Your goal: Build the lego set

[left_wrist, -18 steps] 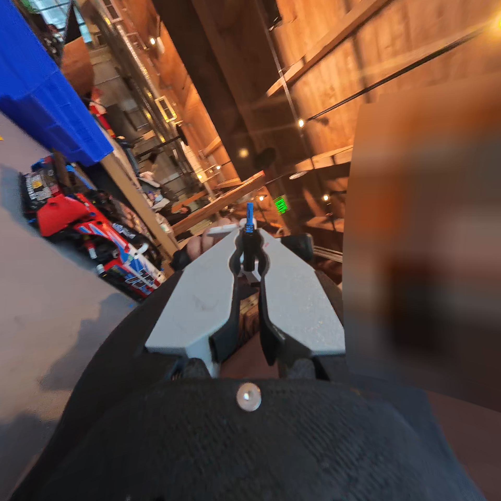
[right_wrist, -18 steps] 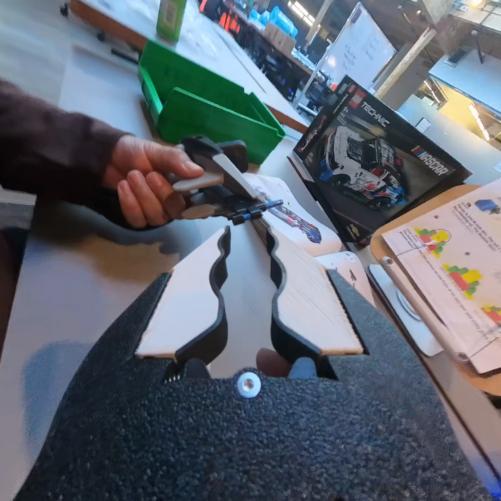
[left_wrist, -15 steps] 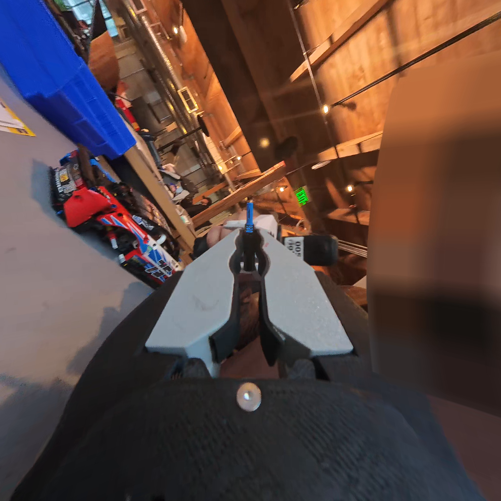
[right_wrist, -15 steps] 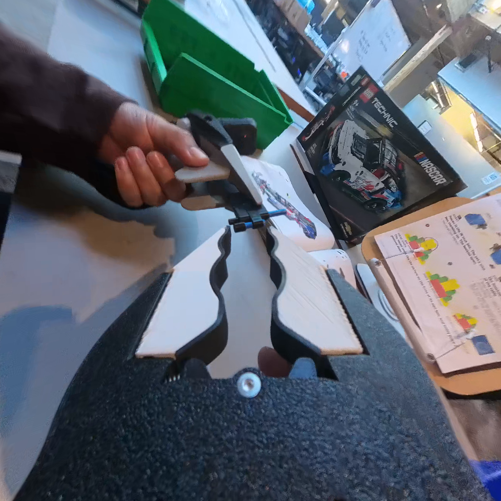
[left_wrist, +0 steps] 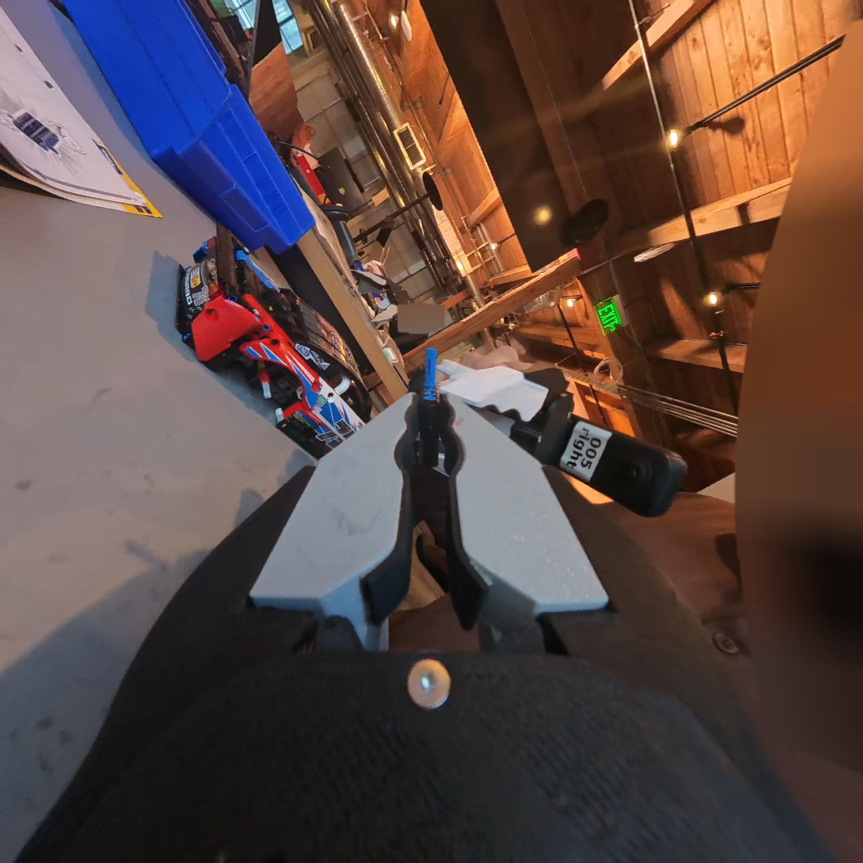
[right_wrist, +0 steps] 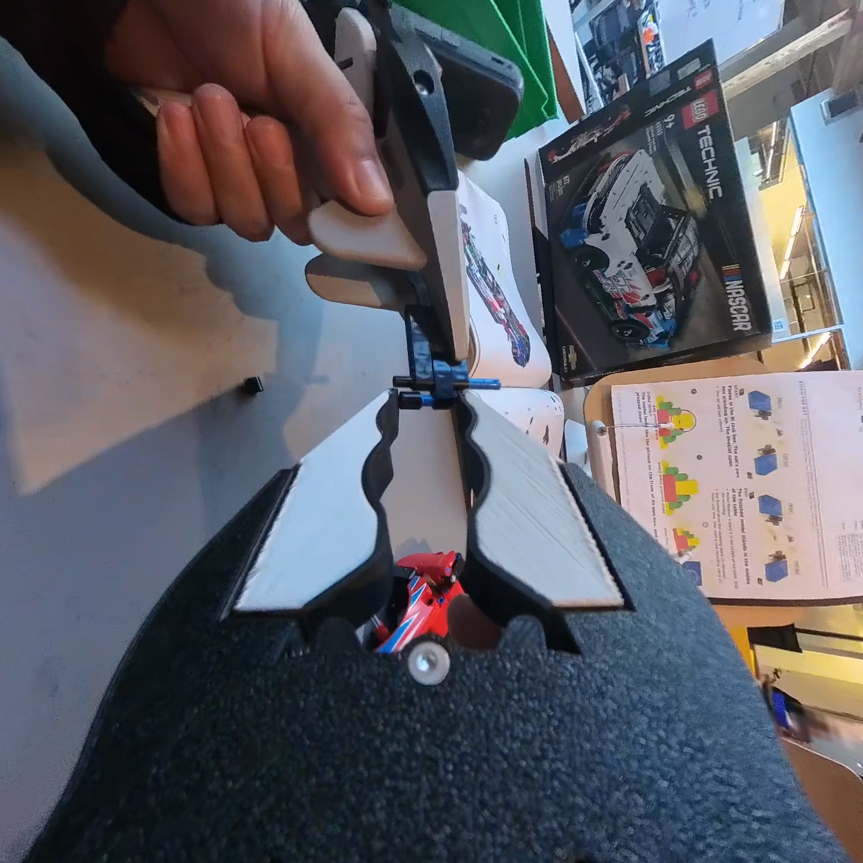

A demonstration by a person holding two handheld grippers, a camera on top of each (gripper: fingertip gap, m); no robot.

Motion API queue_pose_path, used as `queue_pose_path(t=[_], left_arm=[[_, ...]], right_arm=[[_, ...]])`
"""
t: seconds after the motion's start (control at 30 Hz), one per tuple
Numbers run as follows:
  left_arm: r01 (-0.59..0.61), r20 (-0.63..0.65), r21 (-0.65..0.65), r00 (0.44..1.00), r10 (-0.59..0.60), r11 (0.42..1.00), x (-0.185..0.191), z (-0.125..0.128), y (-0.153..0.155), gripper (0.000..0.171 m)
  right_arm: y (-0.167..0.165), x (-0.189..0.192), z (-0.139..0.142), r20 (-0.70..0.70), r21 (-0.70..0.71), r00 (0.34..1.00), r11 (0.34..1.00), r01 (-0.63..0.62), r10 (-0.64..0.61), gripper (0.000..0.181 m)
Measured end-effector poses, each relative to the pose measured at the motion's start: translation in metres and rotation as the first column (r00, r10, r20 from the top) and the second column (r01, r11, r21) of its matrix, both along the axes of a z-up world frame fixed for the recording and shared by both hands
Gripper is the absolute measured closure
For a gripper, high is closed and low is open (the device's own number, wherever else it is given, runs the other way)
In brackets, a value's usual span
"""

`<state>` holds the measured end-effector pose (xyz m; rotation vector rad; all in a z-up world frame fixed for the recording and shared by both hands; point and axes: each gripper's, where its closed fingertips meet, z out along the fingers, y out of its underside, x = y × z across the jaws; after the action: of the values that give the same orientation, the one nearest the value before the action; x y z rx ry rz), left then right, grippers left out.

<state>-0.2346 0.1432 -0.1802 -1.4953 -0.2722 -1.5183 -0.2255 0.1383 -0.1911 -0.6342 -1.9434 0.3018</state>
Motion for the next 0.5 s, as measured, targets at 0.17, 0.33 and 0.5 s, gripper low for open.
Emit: queue_pose_path(t=[0.17,0.33,0.5], left_arm=[[-0.019,-0.063,-0.004,0.998,0.019,1.0,0.001,-0.004,0.003,0.166],[-0.025,-0.067,-0.013,0.997,0.024,1.0,0.001,-0.007,0.006,0.166],[-0.027,-0.072,-0.022,0.997,0.026,0.999,0.001,-0.011,0.007,0.167]], right_arm=[[0.004,0.001,-0.005,0.029,0.034,0.999,0.999,0.011,-0.012,0.157],[0.007,0.002,-0.008,0.041,0.057,0.999,0.998,0.023,-0.025,0.157],[0.007,0.003,-0.011,0.051,0.071,0.998,0.997,0.033,-0.037,0.157]])
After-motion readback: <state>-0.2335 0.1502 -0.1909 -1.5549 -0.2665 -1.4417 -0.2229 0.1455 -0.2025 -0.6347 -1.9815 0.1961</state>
